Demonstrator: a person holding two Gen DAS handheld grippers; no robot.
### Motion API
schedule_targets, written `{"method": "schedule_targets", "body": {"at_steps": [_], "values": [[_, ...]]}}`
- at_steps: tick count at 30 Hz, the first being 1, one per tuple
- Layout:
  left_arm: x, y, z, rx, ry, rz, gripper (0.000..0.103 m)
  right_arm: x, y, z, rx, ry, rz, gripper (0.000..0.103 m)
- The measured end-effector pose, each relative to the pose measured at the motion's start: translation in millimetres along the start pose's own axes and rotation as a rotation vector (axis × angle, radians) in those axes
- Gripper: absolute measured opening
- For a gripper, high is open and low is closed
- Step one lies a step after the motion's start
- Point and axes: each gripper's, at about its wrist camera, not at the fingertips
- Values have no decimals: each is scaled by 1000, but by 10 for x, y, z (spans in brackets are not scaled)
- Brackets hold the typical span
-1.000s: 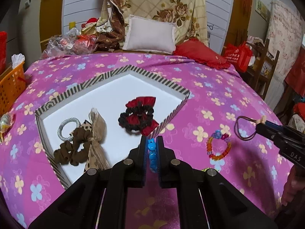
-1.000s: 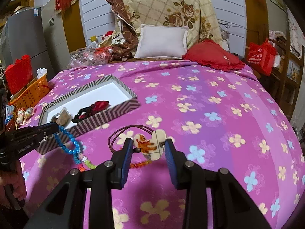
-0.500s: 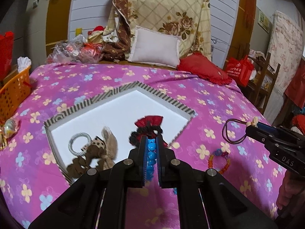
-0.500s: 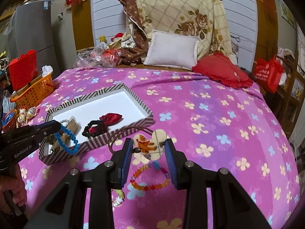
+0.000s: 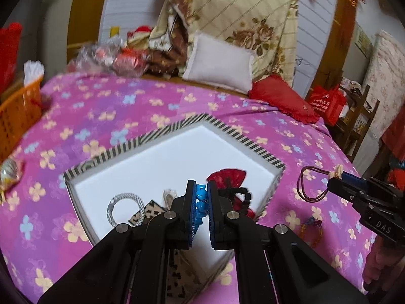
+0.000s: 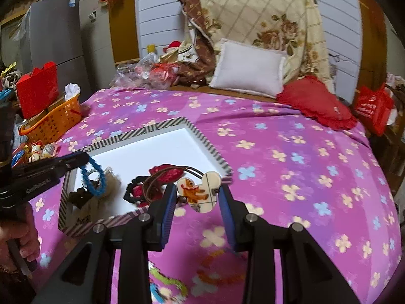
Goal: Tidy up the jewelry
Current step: 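Release the blue bracelet into the box with the left tool while the right tool drops the heart clip inside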
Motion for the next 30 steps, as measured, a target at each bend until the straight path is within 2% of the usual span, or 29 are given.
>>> {"method": "schedule_targets", "body": {"at_steps": [6, 11, 16, 22, 25, 26, 27, 30], "values": [[-40, -9, 73, 18, 27, 2, 12, -368, 116, 116, -1, 39, 27, 36], [-172, -54, 179, 47, 102, 42, 12, -699, 184, 205, -11, 76, 61, 35], [-305, -137, 152, 21, 174, 85, 12, -975, 192, 284, -25, 83, 92, 36], [-308, -136, 133, -2, 225, 76, 12, -1203, 179, 269, -63, 101, 115, 36], [-311, -125, 175, 18, 237, 76, 23, -1250, 170, 267, -81, 129, 105, 37], [-307, -121, 195, 27, 239, 74, 25, -1254, 171, 267, -82, 130, 107, 42], [-306, -116, 211, 36, 241, 74, 25, -1252, 171, 269, -85, 130, 108, 46], [-302, -110, 235, 48, 245, 74, 26, -1217, 190, 269, -84, 132, 97, 47]]}}
Point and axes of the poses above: each gripper's, at about its wrist camera, not at the fingertips, and x roughly against the way its jaws point, z to its left, y to its top, and after that the axes turned 11 degrees about x, right-handed
